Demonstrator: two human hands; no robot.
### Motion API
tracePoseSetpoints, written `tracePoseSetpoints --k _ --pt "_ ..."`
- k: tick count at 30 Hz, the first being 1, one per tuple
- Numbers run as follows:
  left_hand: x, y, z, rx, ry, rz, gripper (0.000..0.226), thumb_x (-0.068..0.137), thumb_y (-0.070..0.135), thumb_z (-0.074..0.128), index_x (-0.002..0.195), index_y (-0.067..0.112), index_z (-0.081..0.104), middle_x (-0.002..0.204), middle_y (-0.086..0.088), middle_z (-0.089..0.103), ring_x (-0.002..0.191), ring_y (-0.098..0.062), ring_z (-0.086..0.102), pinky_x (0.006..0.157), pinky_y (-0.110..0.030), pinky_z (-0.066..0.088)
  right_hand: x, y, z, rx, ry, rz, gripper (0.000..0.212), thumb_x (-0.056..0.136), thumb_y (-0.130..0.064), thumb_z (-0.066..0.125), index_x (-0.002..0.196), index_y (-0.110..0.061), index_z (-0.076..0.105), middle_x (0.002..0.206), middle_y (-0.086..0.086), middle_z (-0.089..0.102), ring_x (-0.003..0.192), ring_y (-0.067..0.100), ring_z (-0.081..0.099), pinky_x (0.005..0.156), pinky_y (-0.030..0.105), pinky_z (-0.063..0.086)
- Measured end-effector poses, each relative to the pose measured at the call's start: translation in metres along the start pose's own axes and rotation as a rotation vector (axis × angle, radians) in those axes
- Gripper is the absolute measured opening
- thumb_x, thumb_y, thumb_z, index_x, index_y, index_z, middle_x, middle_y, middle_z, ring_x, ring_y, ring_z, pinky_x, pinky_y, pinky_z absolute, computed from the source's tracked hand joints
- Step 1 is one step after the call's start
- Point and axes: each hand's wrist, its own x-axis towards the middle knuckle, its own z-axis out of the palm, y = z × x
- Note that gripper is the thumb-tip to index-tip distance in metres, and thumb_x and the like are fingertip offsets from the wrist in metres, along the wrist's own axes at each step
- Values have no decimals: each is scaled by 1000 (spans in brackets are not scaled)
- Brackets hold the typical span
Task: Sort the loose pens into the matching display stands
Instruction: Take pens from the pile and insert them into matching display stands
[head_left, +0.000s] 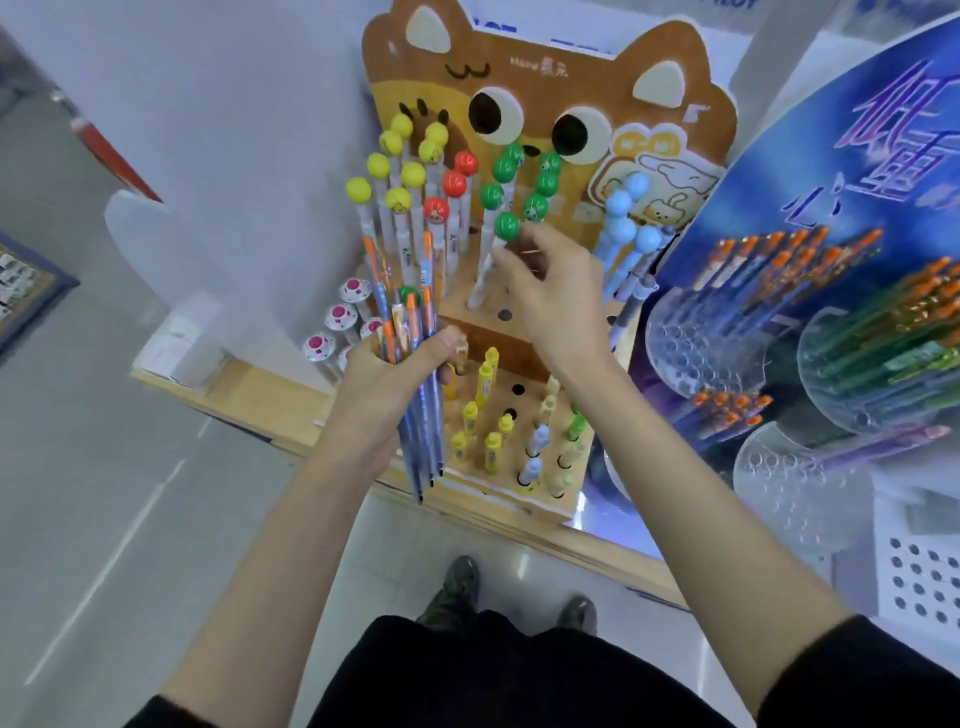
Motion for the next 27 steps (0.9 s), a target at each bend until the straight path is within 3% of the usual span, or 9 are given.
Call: tracePoseSetpoints --k 12,15,18,21,24,27 --pt "7 0 -14 -22 -177 -38 6 87 8 61 84 13 64 58 7 57 53 -10 51 53 -19 45 -5 -13 16 -182 58 65 15 88 -19 65 95 -5 66 89 5 67 81 18 61 75 31 50" --pt "5 0 -15 -42 -218 -57 10 87 2 59 86 11 64 57 5 55 50 -10 49 49 -19 44 -26 -27 0 -24 88 113 18 89 -25 65 99 -10 61 91 1 62 78 13 59 68 18 47" --pt "2 -2 -12 -34 -285 -72 8 85 1 63 84 8 63 55 2 54 48 -11 48 47 -20 42 -39 -37 -9 242 -136 332 24 88 -33 65 94 -9 66 86 9 64 70 13 57 61 23 45" --pt "-3 -6 -8 -39 -348 -96 6 80 6 66 84 7 62 59 -1 59 48 -13 50 47 -20 43 -44 -37 -14 409 -277 437 22 88 -26 66 81 -5 61 69 10 53 59 13 51 51 23 41" --pt "-10 -7 0 -66 -351 -105 9 88 -1 56 85 7 60 60 -3 63 45 -13 49 45 -21 42 -52 -30 -18 501 -213 463 24 88 -22 66 80 -2 57 67 10 50 63 19 53 63 32 45" --pt "-17 -6 9 -77 -347 -129 17 90 -5 49 88 9 59 62 -6 68 44 -14 51 43 -21 43 -60 -27 -22 556 -150 515 20 92 -20 59 86 -2 58 78 12 61 76 24 59 76 40 49"
